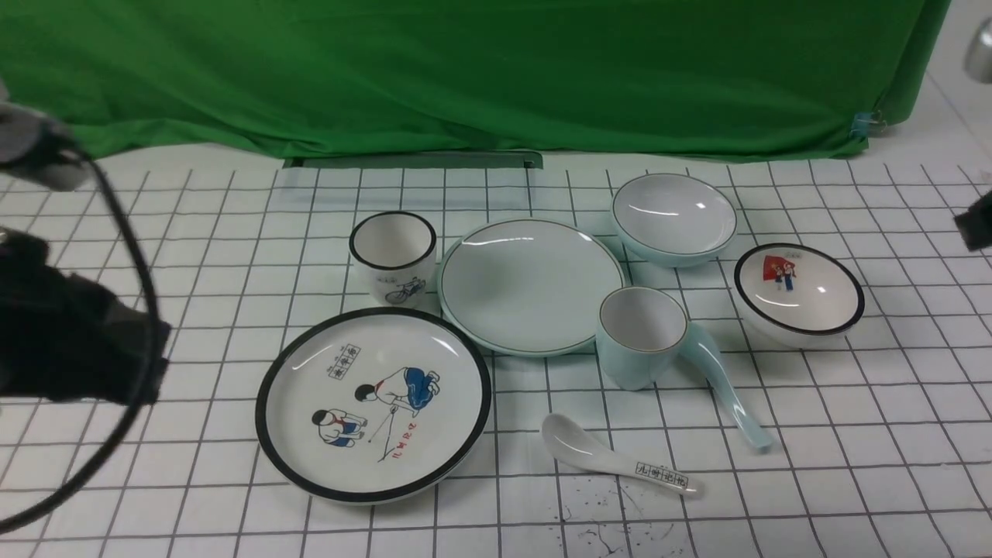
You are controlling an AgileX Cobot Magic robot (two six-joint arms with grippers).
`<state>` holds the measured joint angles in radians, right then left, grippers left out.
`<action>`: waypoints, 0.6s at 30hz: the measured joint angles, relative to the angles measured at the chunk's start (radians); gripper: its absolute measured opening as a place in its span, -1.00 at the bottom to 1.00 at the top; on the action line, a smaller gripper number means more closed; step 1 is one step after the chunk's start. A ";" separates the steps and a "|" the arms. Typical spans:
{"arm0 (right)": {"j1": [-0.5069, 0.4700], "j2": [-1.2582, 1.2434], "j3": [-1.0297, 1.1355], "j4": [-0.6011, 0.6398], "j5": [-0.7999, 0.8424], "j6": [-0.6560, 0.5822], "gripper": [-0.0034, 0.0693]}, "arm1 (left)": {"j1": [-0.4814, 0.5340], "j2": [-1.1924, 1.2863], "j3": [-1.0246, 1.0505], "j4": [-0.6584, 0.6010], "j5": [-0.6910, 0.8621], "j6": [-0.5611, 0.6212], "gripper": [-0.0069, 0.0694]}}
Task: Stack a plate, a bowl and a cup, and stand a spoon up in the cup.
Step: Use the right arm to grab a blue rice bowl
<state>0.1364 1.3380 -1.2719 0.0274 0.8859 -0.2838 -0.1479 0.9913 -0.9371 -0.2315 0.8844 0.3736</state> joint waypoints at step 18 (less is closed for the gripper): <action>0.000 0.649 -0.699 0.101 0.176 -0.077 -0.80 | -0.211 0.467 -0.455 0.134 -0.072 -0.012 -0.84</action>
<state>0.1364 1.9867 -1.9708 0.1281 1.0622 -0.3609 -0.3588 1.4583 -1.3925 -0.0977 0.8127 0.3616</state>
